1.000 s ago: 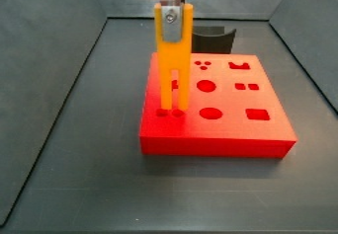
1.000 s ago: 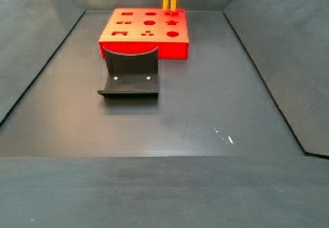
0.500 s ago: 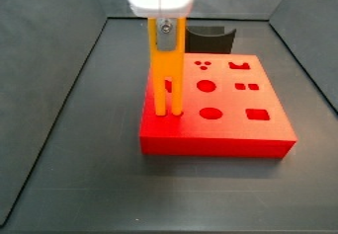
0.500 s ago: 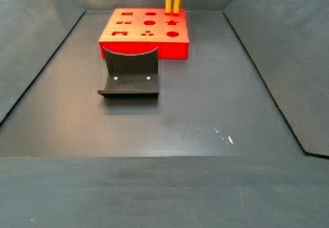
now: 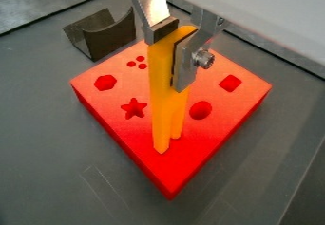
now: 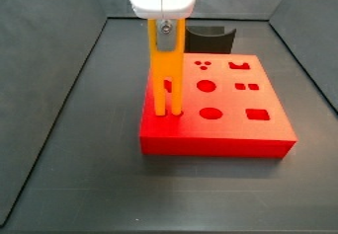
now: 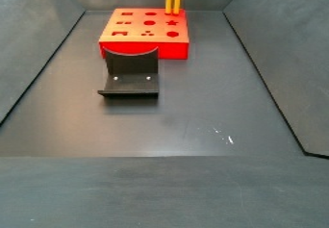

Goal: Insert the square-circle object.

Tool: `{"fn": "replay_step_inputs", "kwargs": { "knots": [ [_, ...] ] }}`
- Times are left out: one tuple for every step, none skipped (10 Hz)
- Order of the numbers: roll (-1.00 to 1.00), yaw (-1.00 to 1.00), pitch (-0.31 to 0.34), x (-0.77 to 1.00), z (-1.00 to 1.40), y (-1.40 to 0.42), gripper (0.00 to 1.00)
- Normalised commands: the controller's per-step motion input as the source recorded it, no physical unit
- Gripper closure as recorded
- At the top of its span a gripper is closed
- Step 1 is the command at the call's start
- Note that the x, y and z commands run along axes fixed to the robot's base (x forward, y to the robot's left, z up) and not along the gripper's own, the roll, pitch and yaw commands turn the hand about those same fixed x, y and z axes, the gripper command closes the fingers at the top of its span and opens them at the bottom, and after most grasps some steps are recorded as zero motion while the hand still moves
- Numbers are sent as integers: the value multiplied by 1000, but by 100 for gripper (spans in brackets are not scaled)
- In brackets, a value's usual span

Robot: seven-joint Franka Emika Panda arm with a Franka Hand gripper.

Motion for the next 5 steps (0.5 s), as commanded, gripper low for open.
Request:
{"fn": "replay_step_inputs", "kwargs": {
  "knots": [
    [119,-26,0,89,0,0,100],
    [127,-11,0,26,-43,-3,100],
    [124,0,0,83,-37,-66,100],
    [143,0,0,49,-100,-109,100],
    [96,0,-3,51,-211,-80,100]
  ]
}}
